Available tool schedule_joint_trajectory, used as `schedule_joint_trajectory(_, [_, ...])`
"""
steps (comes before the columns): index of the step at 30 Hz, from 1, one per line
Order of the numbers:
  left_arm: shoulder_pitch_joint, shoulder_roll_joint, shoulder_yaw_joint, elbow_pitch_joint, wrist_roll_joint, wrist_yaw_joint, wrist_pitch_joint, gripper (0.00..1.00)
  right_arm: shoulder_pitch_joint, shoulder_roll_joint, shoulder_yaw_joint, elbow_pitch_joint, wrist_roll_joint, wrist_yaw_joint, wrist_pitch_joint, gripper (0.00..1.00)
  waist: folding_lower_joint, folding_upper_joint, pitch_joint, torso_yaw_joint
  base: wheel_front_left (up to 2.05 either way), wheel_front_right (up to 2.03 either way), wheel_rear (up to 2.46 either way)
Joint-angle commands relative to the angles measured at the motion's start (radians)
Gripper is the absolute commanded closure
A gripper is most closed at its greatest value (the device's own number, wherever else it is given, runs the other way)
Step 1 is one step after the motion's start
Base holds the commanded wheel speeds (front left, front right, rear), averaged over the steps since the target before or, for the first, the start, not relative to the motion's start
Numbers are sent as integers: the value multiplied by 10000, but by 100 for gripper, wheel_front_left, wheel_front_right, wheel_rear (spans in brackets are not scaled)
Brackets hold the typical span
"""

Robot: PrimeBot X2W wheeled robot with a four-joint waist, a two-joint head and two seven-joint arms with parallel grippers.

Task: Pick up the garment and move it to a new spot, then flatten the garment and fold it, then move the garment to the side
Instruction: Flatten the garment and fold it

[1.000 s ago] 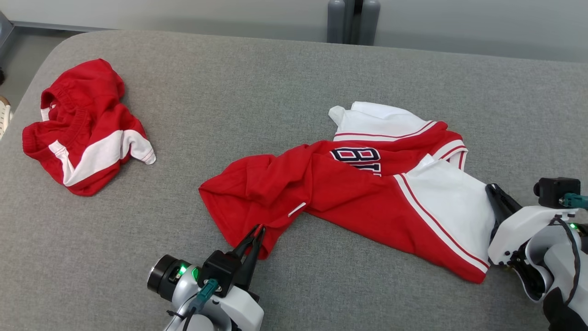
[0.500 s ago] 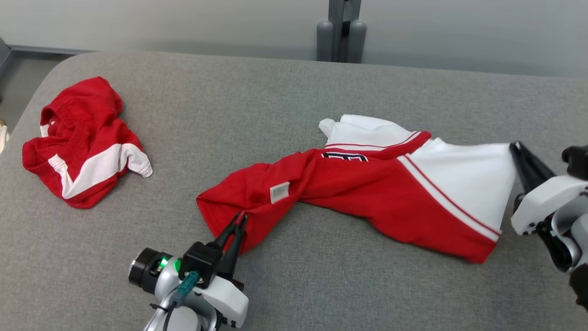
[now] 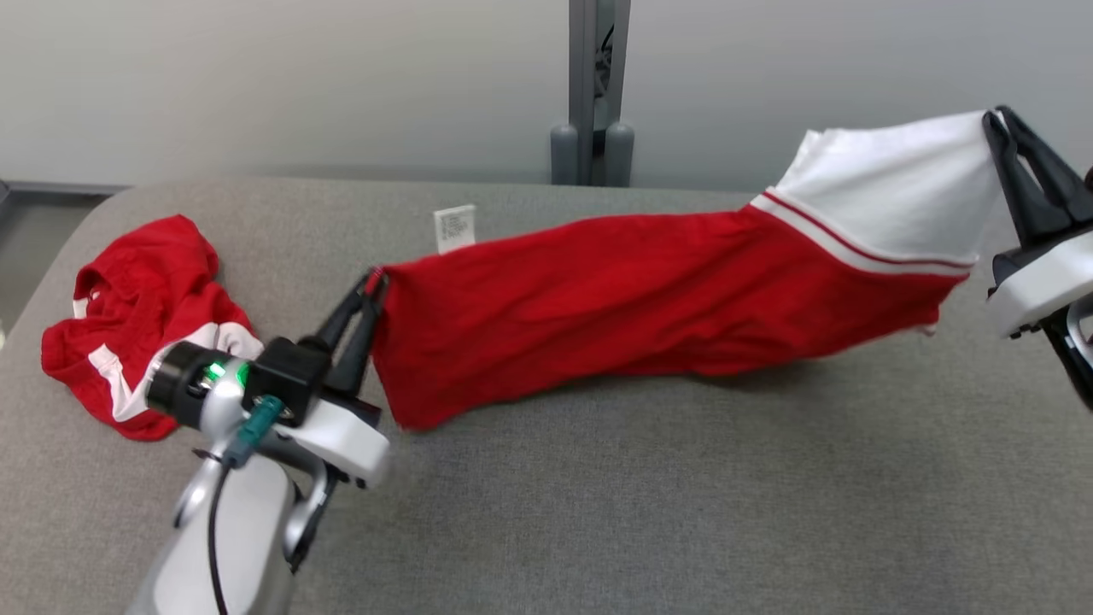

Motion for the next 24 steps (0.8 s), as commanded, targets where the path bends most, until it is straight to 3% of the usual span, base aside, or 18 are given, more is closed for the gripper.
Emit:
schedule_joint_trajectory(1, [-254, 124, 92, 35, -20, -31, -6, 100, -101, -124, 17, -102, -137, -1, -9, 100, 0, 0, -287, -120, 0, 0, 0])
schedule_joint_trajectory(15, [-1998, 650, 362, 623, -43, 18, 237, 100, -508, -446, 50, -983, -711, -1, -10, 100, 0, 0, -884, -607, 0, 0, 0])
schedule_joint_trajectory(24, [-2635, 769, 289, 432, -67, 43, 528, 100, -871, -648, 218, -1002, -371, -1, -10, 100, 0, 0, -369, -929, 0, 0, 0])
